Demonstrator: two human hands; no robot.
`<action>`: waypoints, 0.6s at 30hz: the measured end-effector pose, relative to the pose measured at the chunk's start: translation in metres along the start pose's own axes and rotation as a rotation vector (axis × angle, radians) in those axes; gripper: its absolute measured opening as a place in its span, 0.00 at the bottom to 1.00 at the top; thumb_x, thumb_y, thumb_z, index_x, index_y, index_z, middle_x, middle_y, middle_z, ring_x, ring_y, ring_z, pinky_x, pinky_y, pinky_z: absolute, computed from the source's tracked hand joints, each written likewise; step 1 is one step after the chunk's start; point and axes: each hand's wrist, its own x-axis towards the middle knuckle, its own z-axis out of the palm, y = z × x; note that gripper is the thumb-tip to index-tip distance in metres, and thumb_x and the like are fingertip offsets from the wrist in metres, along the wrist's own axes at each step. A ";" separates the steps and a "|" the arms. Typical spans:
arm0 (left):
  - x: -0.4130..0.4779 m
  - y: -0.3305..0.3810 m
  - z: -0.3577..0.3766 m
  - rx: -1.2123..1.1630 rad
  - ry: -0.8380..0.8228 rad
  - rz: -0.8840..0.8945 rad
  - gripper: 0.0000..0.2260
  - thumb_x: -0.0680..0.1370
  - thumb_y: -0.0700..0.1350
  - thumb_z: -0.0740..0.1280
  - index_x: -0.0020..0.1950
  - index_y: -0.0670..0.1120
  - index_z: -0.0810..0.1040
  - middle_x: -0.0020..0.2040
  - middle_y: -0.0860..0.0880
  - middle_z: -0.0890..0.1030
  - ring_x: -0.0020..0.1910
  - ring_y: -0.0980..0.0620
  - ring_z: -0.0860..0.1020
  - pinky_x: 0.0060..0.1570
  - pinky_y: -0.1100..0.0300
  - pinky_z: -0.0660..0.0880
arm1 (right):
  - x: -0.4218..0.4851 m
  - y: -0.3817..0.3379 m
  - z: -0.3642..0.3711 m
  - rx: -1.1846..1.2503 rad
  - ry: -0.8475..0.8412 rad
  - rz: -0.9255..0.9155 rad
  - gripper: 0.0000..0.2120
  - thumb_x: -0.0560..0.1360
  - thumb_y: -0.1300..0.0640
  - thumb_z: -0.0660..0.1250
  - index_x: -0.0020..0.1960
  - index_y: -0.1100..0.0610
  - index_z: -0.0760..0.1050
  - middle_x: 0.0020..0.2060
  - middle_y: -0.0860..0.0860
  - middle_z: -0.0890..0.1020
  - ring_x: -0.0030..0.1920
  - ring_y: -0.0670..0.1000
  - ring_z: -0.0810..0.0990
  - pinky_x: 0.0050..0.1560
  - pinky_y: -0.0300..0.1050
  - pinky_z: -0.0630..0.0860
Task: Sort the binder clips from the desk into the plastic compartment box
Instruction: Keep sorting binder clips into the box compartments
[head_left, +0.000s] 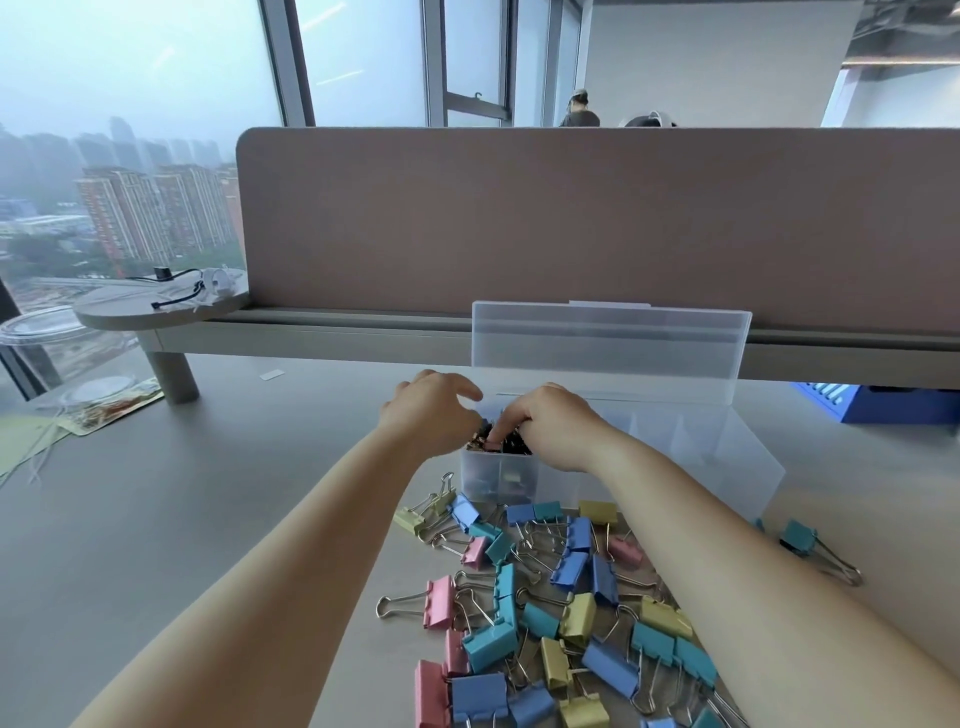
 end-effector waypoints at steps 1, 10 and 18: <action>0.000 -0.001 -0.001 -0.059 0.017 0.004 0.14 0.75 0.46 0.64 0.58 0.58 0.78 0.65 0.51 0.75 0.62 0.46 0.72 0.61 0.51 0.73 | 0.000 -0.001 -0.001 0.022 0.018 0.002 0.26 0.73 0.69 0.52 0.50 0.46 0.84 0.61 0.53 0.76 0.61 0.55 0.71 0.60 0.47 0.71; -0.002 -0.002 -0.004 -0.337 0.062 -0.021 0.09 0.77 0.42 0.64 0.54 0.49 0.81 0.57 0.50 0.80 0.53 0.51 0.76 0.48 0.63 0.70 | -0.003 -0.007 0.002 -0.194 -0.130 -0.019 0.20 0.79 0.38 0.48 0.38 0.44 0.73 0.37 0.45 0.72 0.51 0.53 0.69 0.55 0.52 0.64; -0.005 -0.005 0.000 -0.373 0.050 -0.057 0.10 0.77 0.38 0.64 0.54 0.46 0.81 0.58 0.48 0.80 0.48 0.54 0.73 0.44 0.64 0.68 | -0.017 -0.021 -0.010 -0.110 -0.229 0.045 0.23 0.81 0.38 0.45 0.64 0.44 0.72 0.59 0.53 0.70 0.68 0.53 0.58 0.64 0.52 0.56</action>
